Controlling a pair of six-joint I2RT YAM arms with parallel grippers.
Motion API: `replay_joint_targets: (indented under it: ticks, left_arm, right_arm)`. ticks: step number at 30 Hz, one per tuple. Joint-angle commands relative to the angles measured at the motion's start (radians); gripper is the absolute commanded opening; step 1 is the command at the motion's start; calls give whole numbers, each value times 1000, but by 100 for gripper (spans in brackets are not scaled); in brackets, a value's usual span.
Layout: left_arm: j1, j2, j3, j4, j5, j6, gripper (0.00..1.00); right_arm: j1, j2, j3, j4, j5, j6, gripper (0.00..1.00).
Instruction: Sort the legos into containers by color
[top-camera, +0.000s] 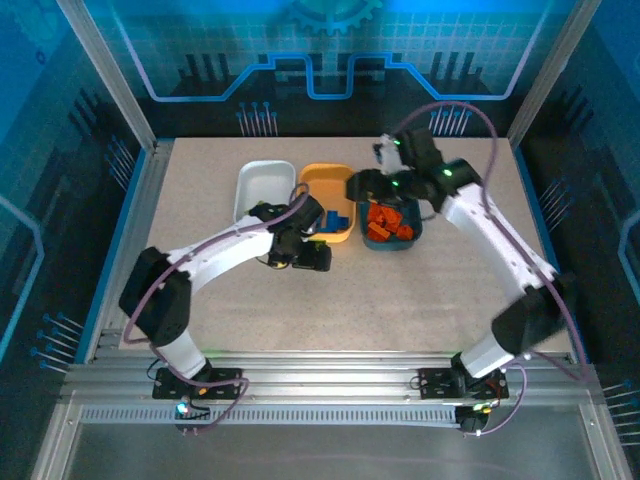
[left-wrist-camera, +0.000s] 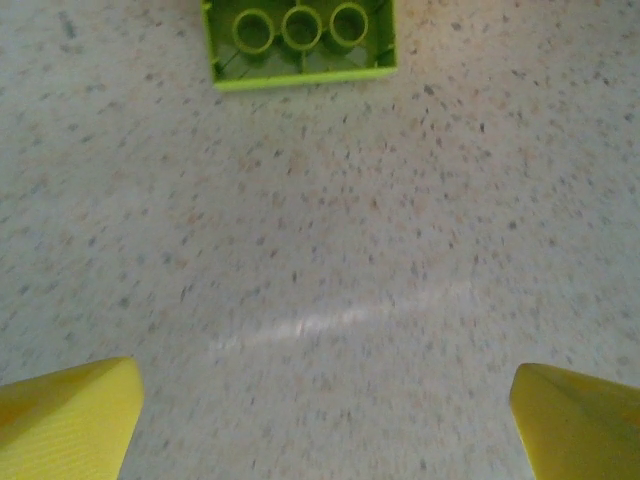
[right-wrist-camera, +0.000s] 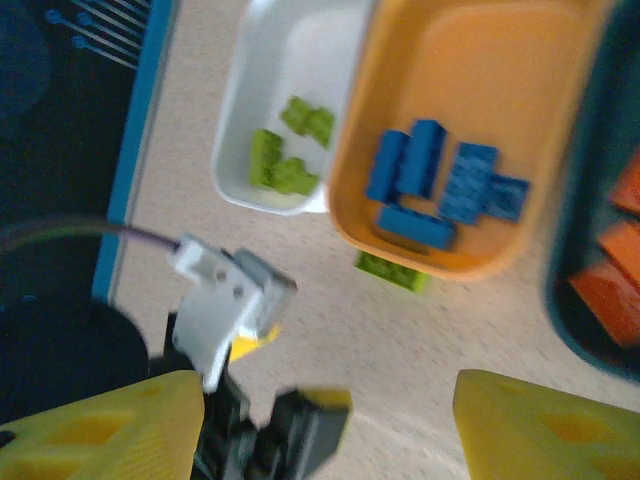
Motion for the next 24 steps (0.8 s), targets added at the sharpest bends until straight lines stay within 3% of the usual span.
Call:
replay_joint_targets:
  ticks: [1,7,24]
  left_arm:
    - [-20,69,16,90,-102,-37,95]
    - [-21,170,28,160,-173,-8,94]
    - [45,342,132,225,-200,46,90]
  right_arm:
    - [-45,-63,-156,-9,-11,-24,69]
    - [-95,-148,-250,-29,-28,-34,70]
    - [-108,-89,-244,-34,-94,-3,70]
